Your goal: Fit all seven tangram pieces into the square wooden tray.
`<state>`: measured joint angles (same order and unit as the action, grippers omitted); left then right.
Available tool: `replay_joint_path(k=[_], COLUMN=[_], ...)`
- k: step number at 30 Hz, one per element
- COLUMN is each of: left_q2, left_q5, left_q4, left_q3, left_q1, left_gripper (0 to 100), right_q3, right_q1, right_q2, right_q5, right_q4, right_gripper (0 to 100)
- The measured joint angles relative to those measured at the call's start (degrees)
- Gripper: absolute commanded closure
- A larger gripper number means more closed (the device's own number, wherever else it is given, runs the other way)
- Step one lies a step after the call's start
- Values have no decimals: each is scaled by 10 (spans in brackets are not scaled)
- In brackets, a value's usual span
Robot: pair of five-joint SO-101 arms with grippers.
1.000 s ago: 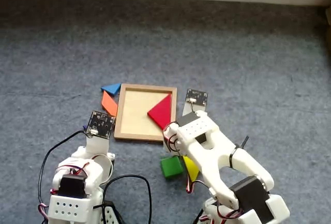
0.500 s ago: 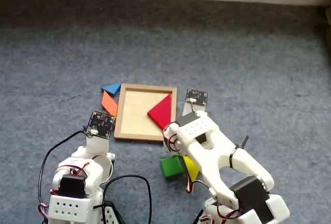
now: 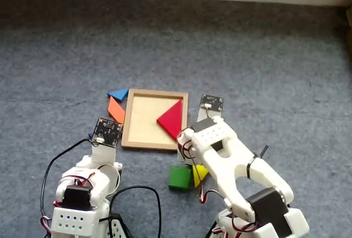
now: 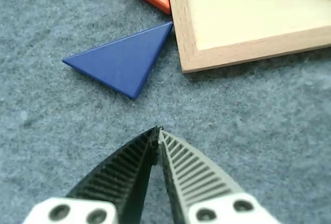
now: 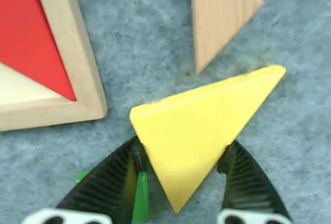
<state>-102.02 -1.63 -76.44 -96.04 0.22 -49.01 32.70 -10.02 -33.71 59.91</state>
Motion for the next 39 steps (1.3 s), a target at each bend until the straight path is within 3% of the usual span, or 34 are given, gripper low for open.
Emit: replay_joint_path(k=[8, 22, 30, 39], left_q2=[0, 0, 0, 0], left_q5=[0, 0, 0, 0], left_q4=[0, 0, 0, 0], left_q3=[0, 0, 0, 0], left_q1=[0, 0, 0, 0], left_gripper=[995, 995, 995, 995], right_q3=[40, 18, 18, 24], right_q1=[-3, -74, -69, -46], right_q2=[-47, -196, -176, -18], right_q5=[23, 47, -23, -124], right_q4=[84, 72, 8, -31], right_gripper=[849, 844, 625, 623])
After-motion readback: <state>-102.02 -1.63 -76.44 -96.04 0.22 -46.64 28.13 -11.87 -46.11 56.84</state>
